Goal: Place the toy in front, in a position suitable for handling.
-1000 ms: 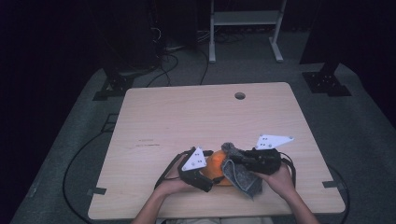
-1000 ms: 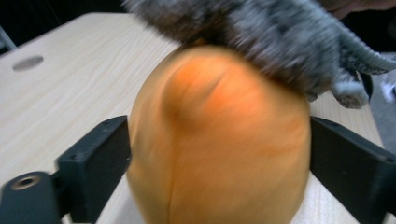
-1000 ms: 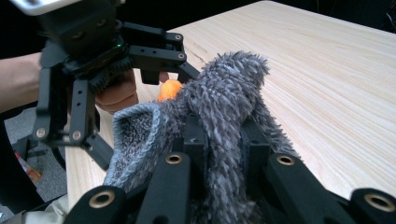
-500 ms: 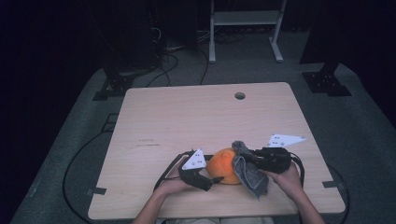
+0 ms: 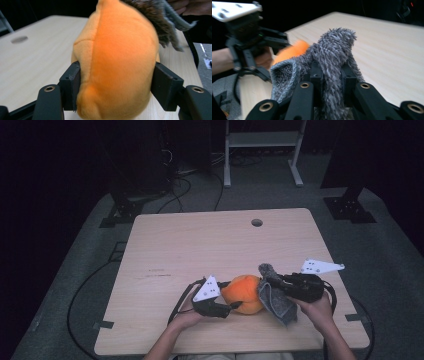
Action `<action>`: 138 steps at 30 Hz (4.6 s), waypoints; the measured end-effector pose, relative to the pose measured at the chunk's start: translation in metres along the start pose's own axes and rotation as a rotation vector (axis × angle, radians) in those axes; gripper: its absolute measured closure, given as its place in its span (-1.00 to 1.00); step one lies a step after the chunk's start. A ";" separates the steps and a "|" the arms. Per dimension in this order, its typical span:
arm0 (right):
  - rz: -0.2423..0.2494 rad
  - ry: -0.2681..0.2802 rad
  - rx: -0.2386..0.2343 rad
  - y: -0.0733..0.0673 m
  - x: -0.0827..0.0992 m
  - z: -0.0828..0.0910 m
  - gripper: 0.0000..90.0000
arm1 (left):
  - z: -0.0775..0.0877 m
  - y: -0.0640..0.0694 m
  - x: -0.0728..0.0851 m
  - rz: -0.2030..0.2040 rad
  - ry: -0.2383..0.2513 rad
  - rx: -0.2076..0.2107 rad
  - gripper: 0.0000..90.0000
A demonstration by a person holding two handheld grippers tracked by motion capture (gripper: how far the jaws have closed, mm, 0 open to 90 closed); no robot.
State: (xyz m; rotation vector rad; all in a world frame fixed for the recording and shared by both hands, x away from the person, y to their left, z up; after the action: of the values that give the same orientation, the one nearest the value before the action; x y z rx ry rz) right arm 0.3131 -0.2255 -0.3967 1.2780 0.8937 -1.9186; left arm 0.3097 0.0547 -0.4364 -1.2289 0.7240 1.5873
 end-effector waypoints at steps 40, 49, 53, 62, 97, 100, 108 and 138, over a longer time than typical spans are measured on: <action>0.169 -0.018 -0.052 -0.048 0.002 -0.044 0.69 | 0.001 -0.011 0.009 0.051 -0.052 -0.058 -0.34; 0.079 -0.009 0.034 -0.010 0.007 -0.029 0.70 | -0.002 0.004 0.008 -0.059 -0.083 -0.027 -0.31; 0.054 -0.033 0.053 0.001 0.013 -0.025 0.69 | -0.004 0.005 0.008 -0.070 -0.080 -0.018 -0.33; 0.162 -0.026 -0.064 -0.039 -0.008 -0.032 0.69 | -0.008 0.016 0.008 -0.164 -0.105 -0.007 -0.33; 0.000 -0.059 -0.031 0.006 0.013 -0.027 0.70 | -0.011 0.020 0.016 -0.190 -0.112 0.017 -0.46; -0.054 -0.054 -0.019 0.019 0.022 -0.020 0.71 | -0.010 0.017 0.017 -0.176 -0.110 0.023 -0.47; -0.026 -0.012 -0.058 0.008 0.017 -0.014 0.70 | -0.007 0.013 0.019 -0.144 -0.106 0.018 -0.51; 0.001 0.070 -0.072 -0.005 0.012 -0.015 0.70 | -0.002 0.000 0.026 -0.065 -0.064 0.026 -0.55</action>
State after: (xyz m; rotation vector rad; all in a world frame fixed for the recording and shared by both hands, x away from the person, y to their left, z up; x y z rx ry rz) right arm 0.3127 -0.2117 -0.4112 1.3091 0.9883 -1.8342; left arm 0.3094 0.0614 -0.4614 -1.1668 0.6555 1.5520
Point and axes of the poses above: each handheld gripper's, and its own axes: z roughly backward along the jaws, x roughly out of its underside, y roughly to its right, the point moved 2 cm from there along -z, roughly forward along the jaws, and after that the axes turned 3 degrees about y, right-handed, at the moved point
